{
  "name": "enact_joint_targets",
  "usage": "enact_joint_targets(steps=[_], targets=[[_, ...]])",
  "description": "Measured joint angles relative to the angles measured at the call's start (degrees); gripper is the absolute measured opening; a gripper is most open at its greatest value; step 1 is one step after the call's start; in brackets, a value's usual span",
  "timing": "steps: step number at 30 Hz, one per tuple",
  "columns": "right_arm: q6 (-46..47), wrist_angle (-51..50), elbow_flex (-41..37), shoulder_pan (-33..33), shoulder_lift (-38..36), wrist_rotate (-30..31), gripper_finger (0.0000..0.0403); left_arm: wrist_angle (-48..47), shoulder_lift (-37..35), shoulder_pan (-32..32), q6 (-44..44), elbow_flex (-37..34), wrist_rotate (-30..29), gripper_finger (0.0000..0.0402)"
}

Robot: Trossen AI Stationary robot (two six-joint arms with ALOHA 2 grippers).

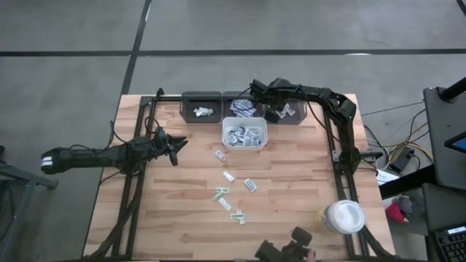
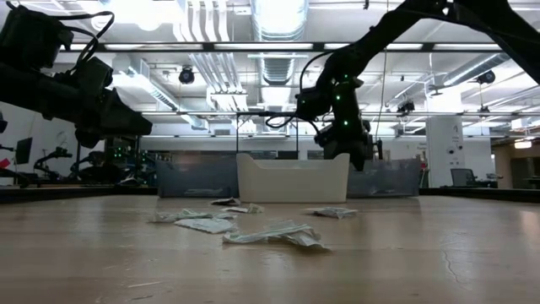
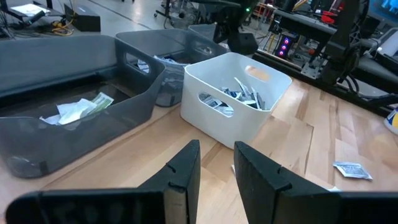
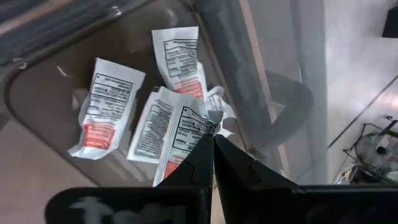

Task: Pick & Place First Aid Supplies
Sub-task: Put the orange ointment pack into the right black bin

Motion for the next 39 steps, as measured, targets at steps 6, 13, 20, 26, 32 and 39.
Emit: enact_joint_targets(steps=[6,13,20,26,32,39], targets=[[-2.11,0.24,0.43,-0.67,-1.42,-2.25,0.0009,0.0,0.0,0.0,-0.07,0.0,0.0,0.0094],[-2.69,-0.13,0.55,-0.96,-1.59,-4.35,0.0011,-0.01,0.0,0.01,-0.07,0.0,0.0,0.0094],[-2.39,-0.11,0.55,-0.98,-1.59,-5.53,0.0056,-0.02,0.0,0.02,-0.07,0.0,0.0,0.0094],[4.4,-6.58,2.42,-0.87,-2.92,-4.96,0.0093,-0.02,0.0,0.02,-0.07,0.0,0.0,0.0094],[14.91,-15.06,5.66,1.41,-9.86,-8.92,0.009,-0.02,0.0,0.0,-0.07,0.0,0.0,0.0094],[26.21,-13.62,5.26,9.34,-22.7,-26.9,0.007,-0.02,0.0,0.02,-0.05,0.0,0.02,0.0094]])
